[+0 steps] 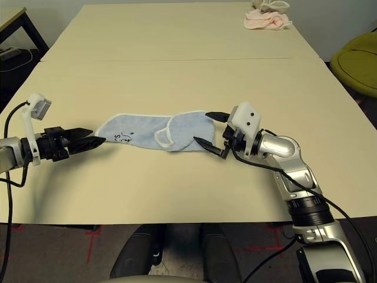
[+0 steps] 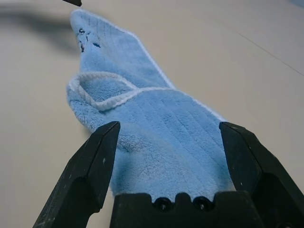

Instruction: Fold the towel and set it aside.

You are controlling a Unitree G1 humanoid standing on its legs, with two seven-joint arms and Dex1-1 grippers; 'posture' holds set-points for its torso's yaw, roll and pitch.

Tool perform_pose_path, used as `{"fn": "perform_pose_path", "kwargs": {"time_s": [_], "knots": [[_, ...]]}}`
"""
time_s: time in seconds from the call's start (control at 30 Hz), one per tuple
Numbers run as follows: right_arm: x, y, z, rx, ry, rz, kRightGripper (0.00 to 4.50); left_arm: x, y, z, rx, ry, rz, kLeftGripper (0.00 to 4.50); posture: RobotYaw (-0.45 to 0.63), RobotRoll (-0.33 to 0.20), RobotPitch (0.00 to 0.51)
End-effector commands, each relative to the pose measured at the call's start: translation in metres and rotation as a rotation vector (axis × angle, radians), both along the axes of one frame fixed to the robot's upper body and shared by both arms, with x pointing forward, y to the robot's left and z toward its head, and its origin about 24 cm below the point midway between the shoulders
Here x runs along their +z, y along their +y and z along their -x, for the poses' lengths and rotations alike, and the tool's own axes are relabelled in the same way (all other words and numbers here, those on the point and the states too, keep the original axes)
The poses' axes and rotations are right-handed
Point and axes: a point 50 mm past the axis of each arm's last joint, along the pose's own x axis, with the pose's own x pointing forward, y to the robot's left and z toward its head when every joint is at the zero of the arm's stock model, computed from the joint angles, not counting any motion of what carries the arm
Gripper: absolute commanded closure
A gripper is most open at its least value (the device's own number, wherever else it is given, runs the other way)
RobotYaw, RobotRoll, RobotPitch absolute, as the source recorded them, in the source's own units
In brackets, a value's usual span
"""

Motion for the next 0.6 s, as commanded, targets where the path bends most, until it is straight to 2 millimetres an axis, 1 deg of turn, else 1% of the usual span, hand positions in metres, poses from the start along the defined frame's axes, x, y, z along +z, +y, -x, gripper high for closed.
{"fn": "perform_pose_path", "kwargs": {"time_s": [0.03, 0.2, 0.37, 0.47, 0.6], "knots": [[0.004, 0.004, 0.001, 0.017, -0.010, 0.002, 0.02, -0.003, -0.005, 0.005, 0.011, 0.044, 0.032, 0.00, 0.11, 0.000, 0.160], [0.005, 0.005, 0.002, 0.019, -0.012, 0.000, 0.02, -0.015, -0.004, 0.015, 0.037, 0.139, -0.029, 0.00, 0.11, 0.000, 0.159], [0.007, 0.006, 0.002, 0.023, -0.013, -0.003, 0.02, -0.019, 0.000, 0.019, 0.079, 0.213, -0.095, 0.00, 0.12, 0.000, 0.159], [0.007, 0.007, 0.002, 0.025, -0.014, -0.004, 0.02, -0.019, 0.000, 0.018, 0.089, 0.219, -0.079, 0.00, 0.12, 0.000, 0.158], [0.008, 0.007, 0.002, 0.026, -0.016, -0.004, 0.02, -0.018, -0.007, 0.014, 0.098, 0.212, 0.009, 0.00, 0.11, 0.000, 0.157]]}}
